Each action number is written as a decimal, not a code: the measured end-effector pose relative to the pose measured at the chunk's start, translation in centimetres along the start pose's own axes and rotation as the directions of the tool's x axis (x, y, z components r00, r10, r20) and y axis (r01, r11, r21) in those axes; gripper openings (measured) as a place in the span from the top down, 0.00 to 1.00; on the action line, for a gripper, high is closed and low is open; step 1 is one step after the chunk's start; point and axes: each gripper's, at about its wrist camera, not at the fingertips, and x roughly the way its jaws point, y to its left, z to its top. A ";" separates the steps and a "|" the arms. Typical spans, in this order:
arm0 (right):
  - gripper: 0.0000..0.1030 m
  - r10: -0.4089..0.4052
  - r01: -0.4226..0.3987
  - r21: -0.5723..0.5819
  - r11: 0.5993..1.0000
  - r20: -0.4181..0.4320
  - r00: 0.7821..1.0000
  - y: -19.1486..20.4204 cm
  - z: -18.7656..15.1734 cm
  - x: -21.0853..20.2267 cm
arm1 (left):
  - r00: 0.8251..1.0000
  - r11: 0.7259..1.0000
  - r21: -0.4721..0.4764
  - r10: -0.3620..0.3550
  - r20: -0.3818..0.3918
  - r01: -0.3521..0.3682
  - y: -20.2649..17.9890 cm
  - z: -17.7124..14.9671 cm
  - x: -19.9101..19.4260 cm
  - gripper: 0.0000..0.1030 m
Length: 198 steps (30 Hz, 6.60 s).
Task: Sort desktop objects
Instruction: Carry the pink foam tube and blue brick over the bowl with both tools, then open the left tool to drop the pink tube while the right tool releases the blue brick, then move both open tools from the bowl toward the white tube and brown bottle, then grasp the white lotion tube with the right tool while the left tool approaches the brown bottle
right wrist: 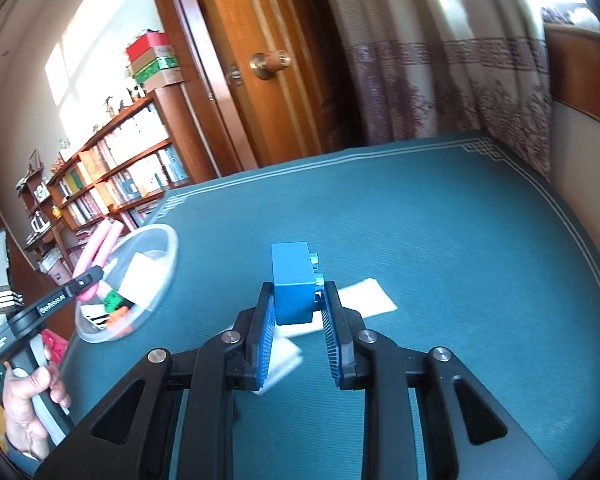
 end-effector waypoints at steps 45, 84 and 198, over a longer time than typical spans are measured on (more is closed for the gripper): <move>0.75 0.176 -0.196 -0.184 0.963 -0.120 0.977 20.7 0.1 12.9 | 0.989 0.971 -0.201 0.143 0.045 -0.131 6.9 -1.4 -0.2 0.34; 0.33 0.031 -0.029 0.054 0.998 -0.024 0.999 9.1 1.2 6.1 | 0.984 0.985 -0.134 0.126 0.125 -0.109 3.6 -1.5 -1.4 0.20; 0.73 -0.294 0.296 -0.013 0.955 -0.167 0.941 -6.4 -3.9 2.7 | 0.961 0.944 0.197 -0.240 -0.134 0.263 -9.8 -6.4 0.8 0.04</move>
